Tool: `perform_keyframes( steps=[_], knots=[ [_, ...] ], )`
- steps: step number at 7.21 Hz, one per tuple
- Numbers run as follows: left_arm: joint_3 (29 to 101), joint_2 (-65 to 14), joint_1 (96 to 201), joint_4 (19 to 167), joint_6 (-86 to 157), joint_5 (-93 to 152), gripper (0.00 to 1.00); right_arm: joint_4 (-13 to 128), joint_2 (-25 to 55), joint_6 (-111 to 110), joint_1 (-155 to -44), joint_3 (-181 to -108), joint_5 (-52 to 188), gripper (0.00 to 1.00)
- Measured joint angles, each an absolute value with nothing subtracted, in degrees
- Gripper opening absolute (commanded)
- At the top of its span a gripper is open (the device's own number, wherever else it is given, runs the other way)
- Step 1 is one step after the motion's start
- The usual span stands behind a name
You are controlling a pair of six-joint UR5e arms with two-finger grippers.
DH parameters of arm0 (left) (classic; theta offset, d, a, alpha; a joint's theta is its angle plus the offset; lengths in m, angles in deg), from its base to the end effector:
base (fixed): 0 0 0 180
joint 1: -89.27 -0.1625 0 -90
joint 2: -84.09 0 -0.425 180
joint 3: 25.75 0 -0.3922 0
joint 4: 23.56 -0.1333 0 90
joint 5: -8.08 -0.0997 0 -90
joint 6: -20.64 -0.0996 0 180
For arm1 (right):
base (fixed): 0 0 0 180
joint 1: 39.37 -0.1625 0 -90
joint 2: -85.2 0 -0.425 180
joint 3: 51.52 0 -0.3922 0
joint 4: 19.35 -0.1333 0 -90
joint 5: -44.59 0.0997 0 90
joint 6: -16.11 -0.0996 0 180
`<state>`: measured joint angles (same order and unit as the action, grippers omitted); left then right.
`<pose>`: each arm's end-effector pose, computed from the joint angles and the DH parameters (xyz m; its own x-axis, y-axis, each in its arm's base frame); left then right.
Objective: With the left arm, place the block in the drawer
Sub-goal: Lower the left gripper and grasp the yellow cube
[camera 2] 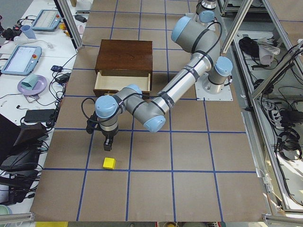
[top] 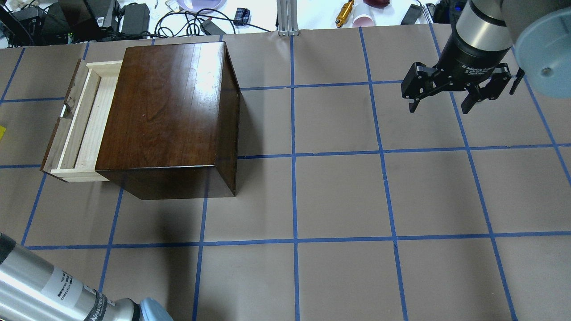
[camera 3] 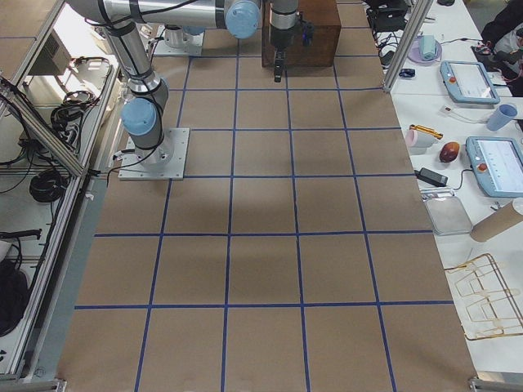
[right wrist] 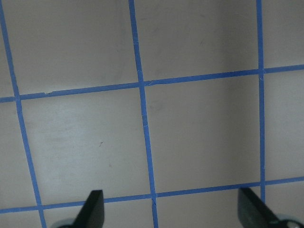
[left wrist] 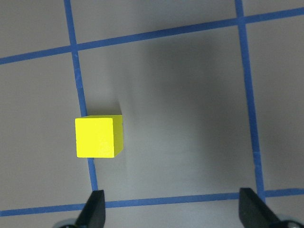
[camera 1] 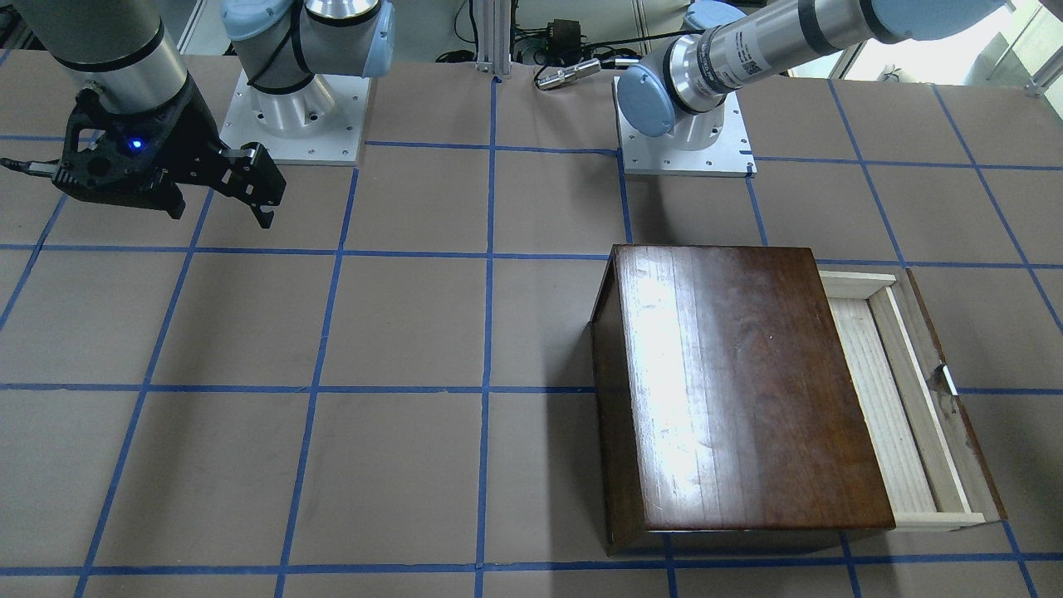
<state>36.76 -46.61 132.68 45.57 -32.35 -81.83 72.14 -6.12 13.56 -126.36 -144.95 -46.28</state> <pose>0.4684 -0.6268 0.3097 -0.9887 0.1067 -0.1055 0.1155 0.9900 -0.0815 0.1064 -0.4870 0.4723 -0.9952 0.0967 0.0156 0.0969 0.9952 0.0101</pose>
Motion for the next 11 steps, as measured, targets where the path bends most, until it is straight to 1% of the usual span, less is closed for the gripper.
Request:
perform_keyframes(
  steps=[5, 9, 10, 11],
  knots=[
    [29.7, -56.4, 131.6, 39.8, -35.5, -81.9, 1.0, 72.1, -6.1, 13.6, -126.4, -145.0, -46.3, 1.0],
    [27.3, -60.6, 131.1, 39.1, -36.3, -81.9, 1.0, 72.1, -6.1, 13.6, -126.4, -144.9, -46.3, 1.0],
    [27.1, -61.3, 131.0, 38.7, -36.4, -81.8, 0.91, 72.1, -6.1, 13.6, -126.4, -144.9, -46.3, 1.0],
    [27.0, -61.7, 131.0, 38.4, -36.4, -81.8, 0.42, 72.1, -6.1, 13.6, -126.4, -145.0, -46.3, 1.0]
  ],
)
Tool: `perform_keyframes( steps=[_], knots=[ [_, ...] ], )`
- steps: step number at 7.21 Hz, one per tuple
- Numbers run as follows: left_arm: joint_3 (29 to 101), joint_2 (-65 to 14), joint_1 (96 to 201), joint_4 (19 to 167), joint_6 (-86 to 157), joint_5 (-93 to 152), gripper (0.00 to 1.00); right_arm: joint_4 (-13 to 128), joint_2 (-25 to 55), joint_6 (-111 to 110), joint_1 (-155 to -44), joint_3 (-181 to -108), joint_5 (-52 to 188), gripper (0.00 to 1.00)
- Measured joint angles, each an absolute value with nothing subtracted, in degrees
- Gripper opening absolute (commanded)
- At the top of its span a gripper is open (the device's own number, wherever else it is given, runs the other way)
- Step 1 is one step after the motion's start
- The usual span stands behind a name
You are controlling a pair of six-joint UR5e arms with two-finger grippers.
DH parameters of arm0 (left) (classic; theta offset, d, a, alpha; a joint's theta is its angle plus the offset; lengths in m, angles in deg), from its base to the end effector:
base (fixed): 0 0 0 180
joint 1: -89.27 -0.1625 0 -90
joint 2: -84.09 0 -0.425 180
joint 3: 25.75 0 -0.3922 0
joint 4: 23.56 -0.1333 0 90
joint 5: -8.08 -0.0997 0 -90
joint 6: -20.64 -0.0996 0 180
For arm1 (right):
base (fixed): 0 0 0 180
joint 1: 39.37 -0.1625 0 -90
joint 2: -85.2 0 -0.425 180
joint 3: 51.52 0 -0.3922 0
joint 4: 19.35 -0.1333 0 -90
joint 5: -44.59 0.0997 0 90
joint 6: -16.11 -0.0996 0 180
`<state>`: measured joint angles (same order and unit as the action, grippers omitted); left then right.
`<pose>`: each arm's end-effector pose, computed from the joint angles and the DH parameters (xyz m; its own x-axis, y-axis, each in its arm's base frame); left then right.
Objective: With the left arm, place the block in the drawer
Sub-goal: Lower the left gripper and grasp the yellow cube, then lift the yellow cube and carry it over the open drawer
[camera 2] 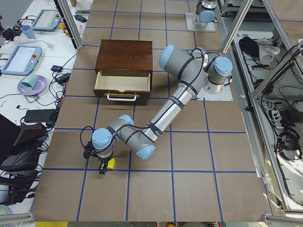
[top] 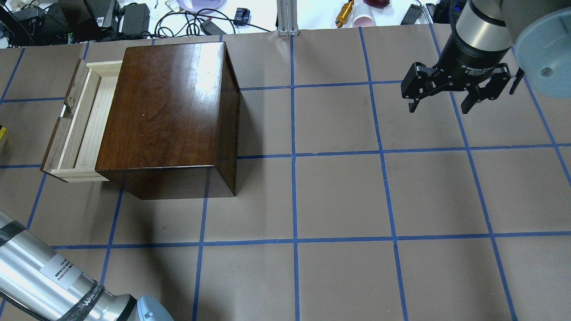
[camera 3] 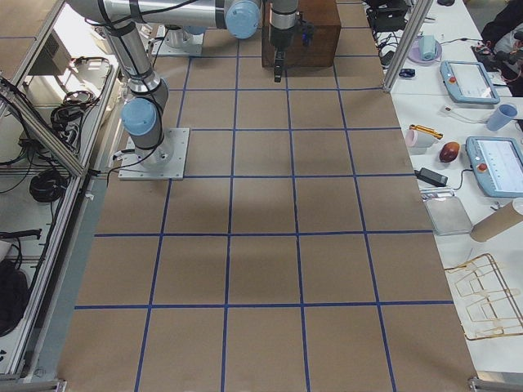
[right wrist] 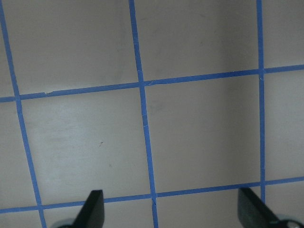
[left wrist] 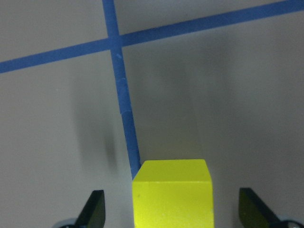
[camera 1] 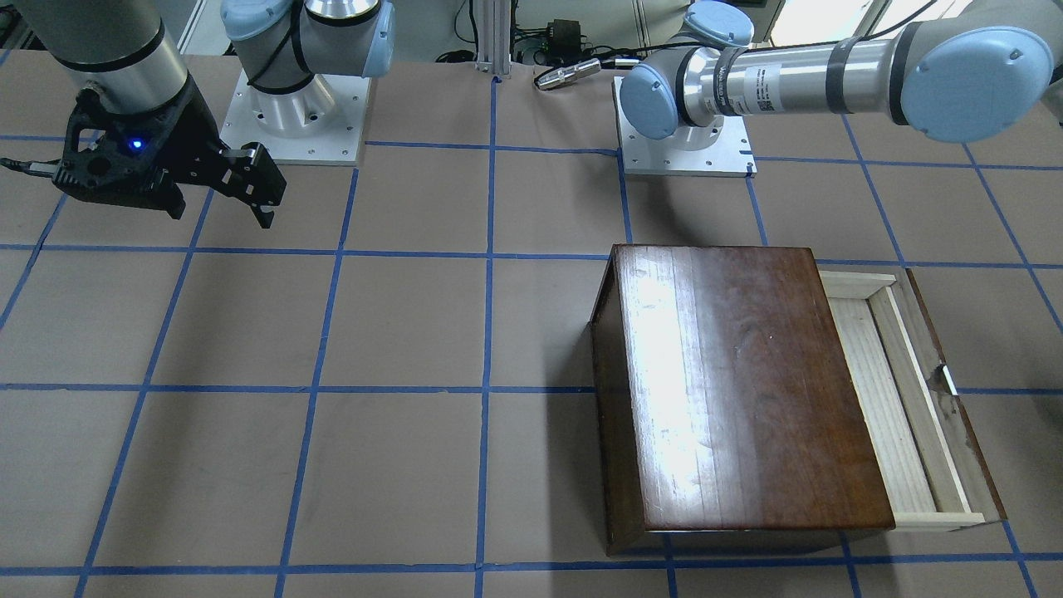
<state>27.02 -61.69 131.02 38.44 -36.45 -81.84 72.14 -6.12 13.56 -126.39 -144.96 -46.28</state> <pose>0.5363 -0.6575 0.1949 -0.9797 0.1462 -0.1371 0.1593 0.9831 -0.0904 0.1066 -0.4869 0.4722 -0.9952 0.0962 0.0157 0.0964 0.9953 0.0103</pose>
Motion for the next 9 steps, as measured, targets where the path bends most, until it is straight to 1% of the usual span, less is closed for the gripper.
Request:
perform_keyframes(
  steps=[1, 6, 9],
  knots=[
    [27.0, -61.9, 131.0, 38.4, -36.6, -81.9, 0.0, 72.1, -6.1, 13.6, -126.4, -145.0, -46.3, 1.0],
    [27.1, -60.1, 131.0, 39.0, -37.3, -82.3, 0.0, 72.1, -6.1, 13.6, -126.4, -145.0, -46.3, 1.0],
    [27.3, -54.1, 131.7, 47.0, -36.9, -82.2, 0.0, 72.1, -6.1, 13.6, -126.4, -145.0, -46.3, 1.0]
  ],
)
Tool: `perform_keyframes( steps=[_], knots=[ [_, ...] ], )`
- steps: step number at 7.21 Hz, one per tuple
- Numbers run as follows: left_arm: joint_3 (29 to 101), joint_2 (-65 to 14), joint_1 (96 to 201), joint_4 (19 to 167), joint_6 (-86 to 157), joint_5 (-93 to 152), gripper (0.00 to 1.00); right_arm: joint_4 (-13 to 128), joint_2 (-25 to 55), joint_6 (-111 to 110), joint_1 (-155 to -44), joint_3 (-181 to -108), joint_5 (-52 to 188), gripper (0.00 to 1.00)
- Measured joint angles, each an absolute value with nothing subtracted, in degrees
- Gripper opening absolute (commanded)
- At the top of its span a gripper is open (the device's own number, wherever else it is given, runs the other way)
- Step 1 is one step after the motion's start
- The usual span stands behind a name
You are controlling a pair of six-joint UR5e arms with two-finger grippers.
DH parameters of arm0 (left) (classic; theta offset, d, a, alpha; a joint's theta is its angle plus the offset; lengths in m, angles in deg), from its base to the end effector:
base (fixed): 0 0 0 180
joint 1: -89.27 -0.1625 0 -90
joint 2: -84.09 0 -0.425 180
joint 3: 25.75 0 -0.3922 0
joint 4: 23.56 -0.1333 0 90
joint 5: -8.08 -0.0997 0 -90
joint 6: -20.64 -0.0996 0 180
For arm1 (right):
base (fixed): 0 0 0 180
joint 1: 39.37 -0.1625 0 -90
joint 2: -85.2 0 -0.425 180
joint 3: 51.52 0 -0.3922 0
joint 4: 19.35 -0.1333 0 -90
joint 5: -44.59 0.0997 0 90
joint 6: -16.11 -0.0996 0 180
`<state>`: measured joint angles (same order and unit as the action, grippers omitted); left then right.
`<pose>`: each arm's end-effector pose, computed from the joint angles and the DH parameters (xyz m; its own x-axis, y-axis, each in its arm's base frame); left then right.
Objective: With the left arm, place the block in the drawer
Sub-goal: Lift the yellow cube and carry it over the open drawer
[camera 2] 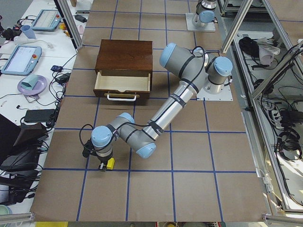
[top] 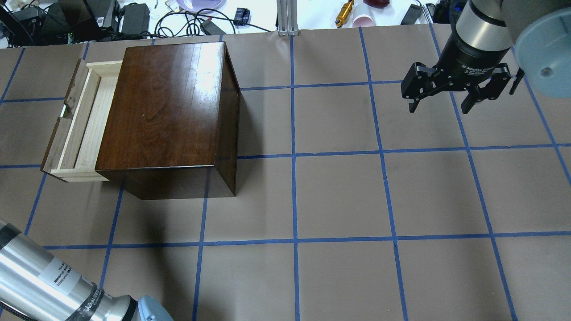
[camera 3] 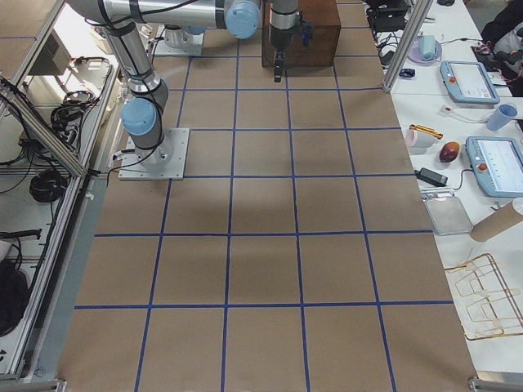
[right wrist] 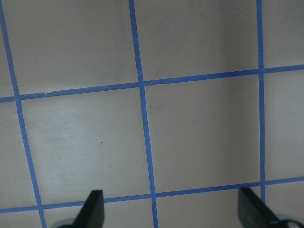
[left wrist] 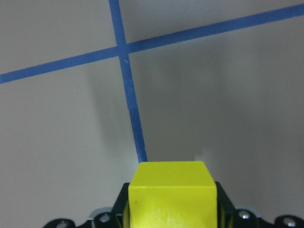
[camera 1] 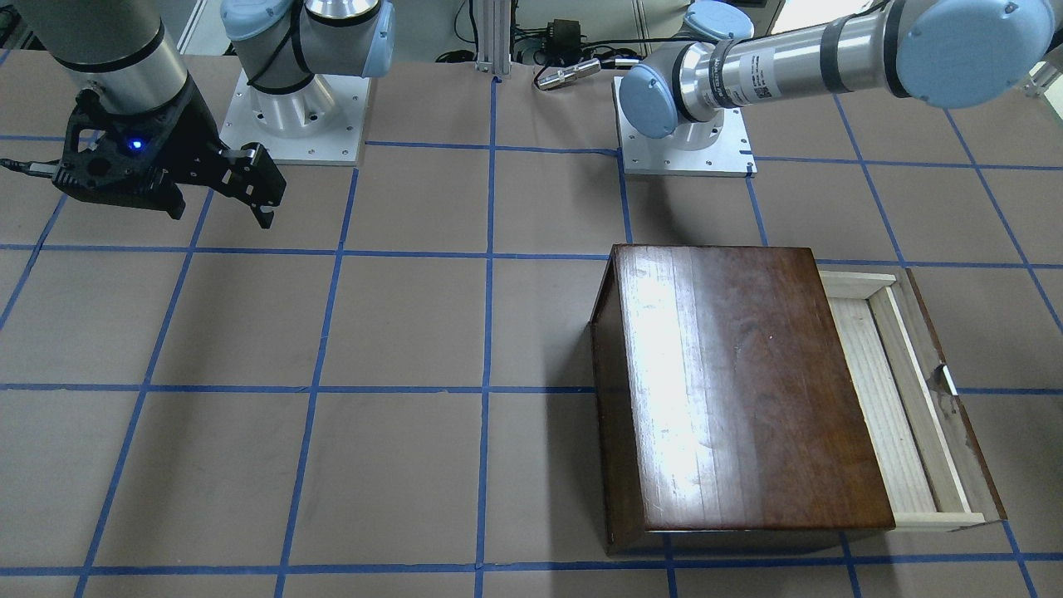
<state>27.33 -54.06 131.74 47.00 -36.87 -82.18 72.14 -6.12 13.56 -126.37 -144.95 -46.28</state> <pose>0.5109 -0.6477 0.2853 -0.9782 0.1672 -0.1229 0.1770 0.9815 -0.0729 0.1064 -0.4870 0.4723 -0.9952 0.0965 0.0156 0.0967 0.9953 0.0101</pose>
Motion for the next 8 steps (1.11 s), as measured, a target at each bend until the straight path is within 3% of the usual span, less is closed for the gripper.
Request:
perform_keyframes(
  steps=[6, 8],
  knots=[
    [28.2, -37.9, 142.8, 66.5, -23.6, -84.5, 0.0, 72.1, -6.1, 13.6, -126.4, -145.0, -46.2, 1.0],
    [31.6, -33.9, 148.1, 69.7, -16.8, -83.8, 0.0, 72.1, -6.1, 13.6, -126.4, -144.9, -46.2, 1.0]
  ],
)
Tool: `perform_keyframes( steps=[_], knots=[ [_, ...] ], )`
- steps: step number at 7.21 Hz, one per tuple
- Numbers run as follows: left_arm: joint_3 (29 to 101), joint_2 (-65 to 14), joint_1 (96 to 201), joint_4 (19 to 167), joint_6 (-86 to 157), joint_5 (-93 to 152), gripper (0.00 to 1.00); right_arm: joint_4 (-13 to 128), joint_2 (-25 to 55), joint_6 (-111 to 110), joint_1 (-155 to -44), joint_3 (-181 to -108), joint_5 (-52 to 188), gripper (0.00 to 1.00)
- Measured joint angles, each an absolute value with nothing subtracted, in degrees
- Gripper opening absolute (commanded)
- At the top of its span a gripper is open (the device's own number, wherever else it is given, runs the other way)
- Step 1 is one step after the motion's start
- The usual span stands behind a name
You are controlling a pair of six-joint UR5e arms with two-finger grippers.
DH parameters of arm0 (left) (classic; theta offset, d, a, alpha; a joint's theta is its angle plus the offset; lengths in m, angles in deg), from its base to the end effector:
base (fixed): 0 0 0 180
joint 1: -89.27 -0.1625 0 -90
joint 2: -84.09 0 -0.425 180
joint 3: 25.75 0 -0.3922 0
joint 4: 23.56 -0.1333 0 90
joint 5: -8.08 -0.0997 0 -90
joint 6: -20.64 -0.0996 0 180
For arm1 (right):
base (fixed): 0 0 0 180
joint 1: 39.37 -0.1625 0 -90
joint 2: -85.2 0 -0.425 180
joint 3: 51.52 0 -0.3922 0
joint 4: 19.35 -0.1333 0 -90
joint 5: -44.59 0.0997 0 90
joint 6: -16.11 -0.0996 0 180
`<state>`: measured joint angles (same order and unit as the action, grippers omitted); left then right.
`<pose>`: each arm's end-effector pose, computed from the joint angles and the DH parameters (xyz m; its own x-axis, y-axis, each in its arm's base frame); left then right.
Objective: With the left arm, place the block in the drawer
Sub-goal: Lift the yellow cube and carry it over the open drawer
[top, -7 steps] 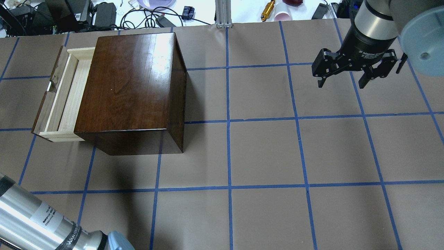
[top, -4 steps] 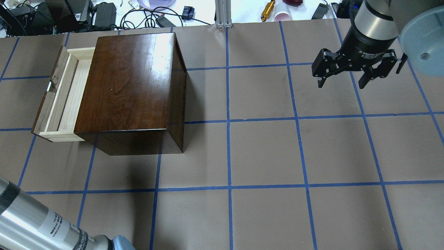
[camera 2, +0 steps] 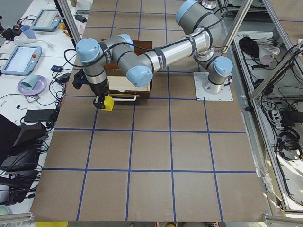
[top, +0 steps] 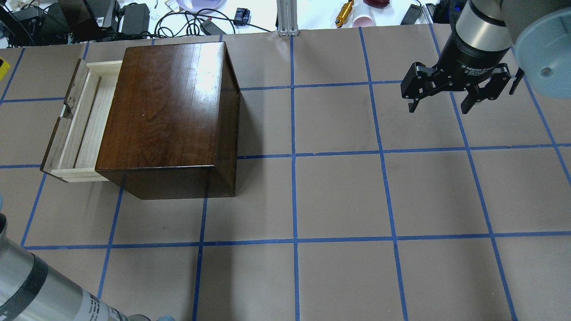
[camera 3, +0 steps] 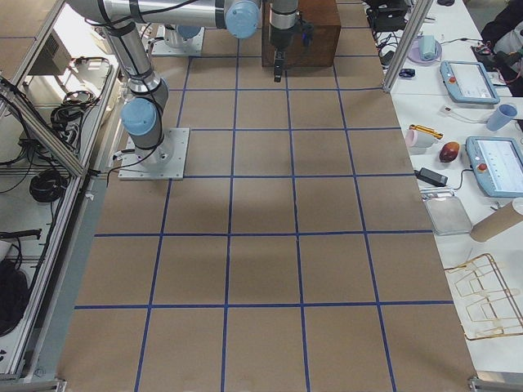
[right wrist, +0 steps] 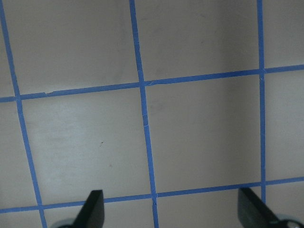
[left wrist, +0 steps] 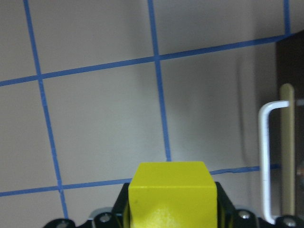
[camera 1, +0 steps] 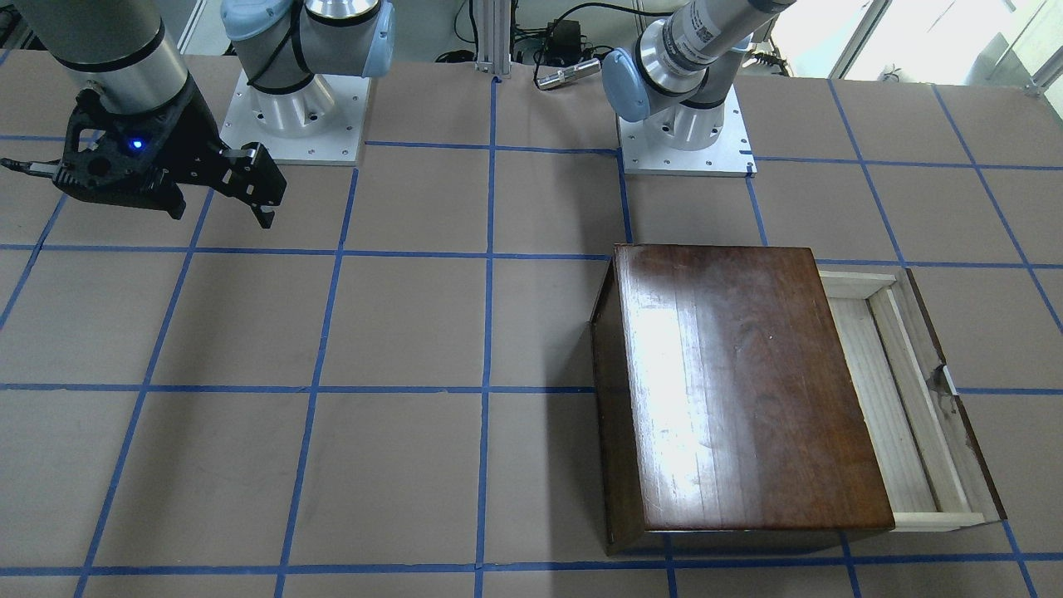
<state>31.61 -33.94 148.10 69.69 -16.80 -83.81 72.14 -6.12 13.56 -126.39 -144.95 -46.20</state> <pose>0.2473 -0.6600 0.4720 -0.9932 0.1088 -0.0406 0.1088 0.9941 0.0012 0.1068 -0.4870 0.4723 -0.9953 0.0962 0.0143 0.0964 0.9953 0.0102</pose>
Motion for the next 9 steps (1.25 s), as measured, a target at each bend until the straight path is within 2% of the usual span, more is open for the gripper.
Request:
perform_keyframes(
  steps=[3, 6, 9],
  knots=[
    [40.8, -30.0, 153.4, 69.6, -9.4, -80.7, 0.0, 72.1, -6.1, 13.6, -126.4, -145.0, -46.2, 1.0],
    [46.6, -29.1, 154.9, 68.9, -7.3, -80.1, 0.0, 72.1, -6.1, 13.6, -126.4, -145.0, -46.3, 1.0],
    [51.8, -29.7, 154.8, 62.0, -7.1, -79.2, 0.0, 72.1, -6.1, 13.6, -126.4, -144.9, -46.3, 1.0]
  ],
)
